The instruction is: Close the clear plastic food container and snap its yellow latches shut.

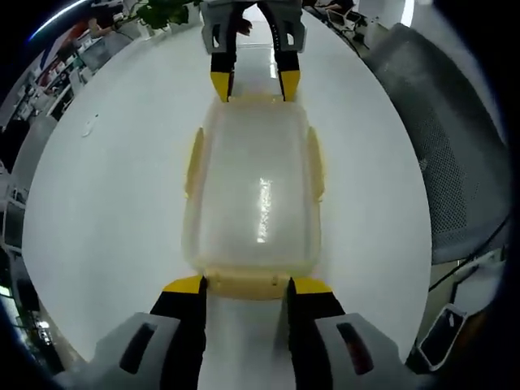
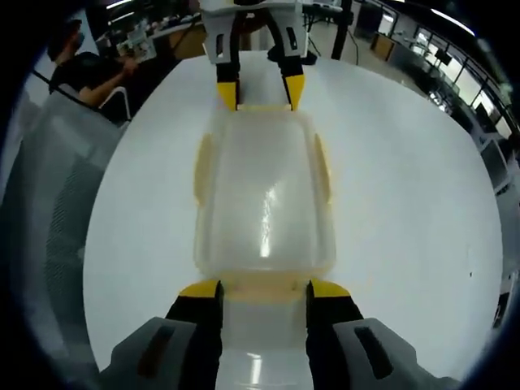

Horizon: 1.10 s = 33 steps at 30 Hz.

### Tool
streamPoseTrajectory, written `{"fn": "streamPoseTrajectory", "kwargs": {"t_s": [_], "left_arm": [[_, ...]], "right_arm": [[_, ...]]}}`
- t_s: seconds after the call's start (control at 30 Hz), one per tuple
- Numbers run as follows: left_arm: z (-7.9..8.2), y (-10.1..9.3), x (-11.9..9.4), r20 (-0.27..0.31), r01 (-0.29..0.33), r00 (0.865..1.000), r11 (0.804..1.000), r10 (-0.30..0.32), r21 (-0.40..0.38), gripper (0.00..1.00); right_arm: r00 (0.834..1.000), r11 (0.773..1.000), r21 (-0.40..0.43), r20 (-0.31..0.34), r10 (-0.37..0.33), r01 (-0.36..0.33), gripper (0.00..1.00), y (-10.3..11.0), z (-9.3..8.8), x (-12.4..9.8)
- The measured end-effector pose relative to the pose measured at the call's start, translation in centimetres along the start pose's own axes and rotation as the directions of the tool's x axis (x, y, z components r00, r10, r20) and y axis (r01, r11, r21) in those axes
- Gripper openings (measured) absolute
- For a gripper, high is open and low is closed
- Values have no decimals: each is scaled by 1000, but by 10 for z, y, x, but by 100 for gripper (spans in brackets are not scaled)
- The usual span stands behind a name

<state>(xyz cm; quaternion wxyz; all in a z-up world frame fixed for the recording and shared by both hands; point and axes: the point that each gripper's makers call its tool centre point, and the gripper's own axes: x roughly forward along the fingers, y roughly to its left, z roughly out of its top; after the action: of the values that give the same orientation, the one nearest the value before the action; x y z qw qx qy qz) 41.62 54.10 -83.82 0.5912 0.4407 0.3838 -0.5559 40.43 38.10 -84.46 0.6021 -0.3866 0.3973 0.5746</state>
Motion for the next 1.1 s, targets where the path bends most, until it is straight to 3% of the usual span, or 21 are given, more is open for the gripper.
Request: {"fn": "streamPoseTrajectory", "kwargs": {"t_s": [0.7,1.1], "left_arm": [[0,0,0,11,6,1000,1000,-6,0,38],[0,-3,-2,10,-28,1000,1000,28,-6,37]], "right_arm": [[1000,1000,4,5,4,-4,38,0,0,0],[1000,1000,8,6,-7,7,38,-1,1,-1]]}}
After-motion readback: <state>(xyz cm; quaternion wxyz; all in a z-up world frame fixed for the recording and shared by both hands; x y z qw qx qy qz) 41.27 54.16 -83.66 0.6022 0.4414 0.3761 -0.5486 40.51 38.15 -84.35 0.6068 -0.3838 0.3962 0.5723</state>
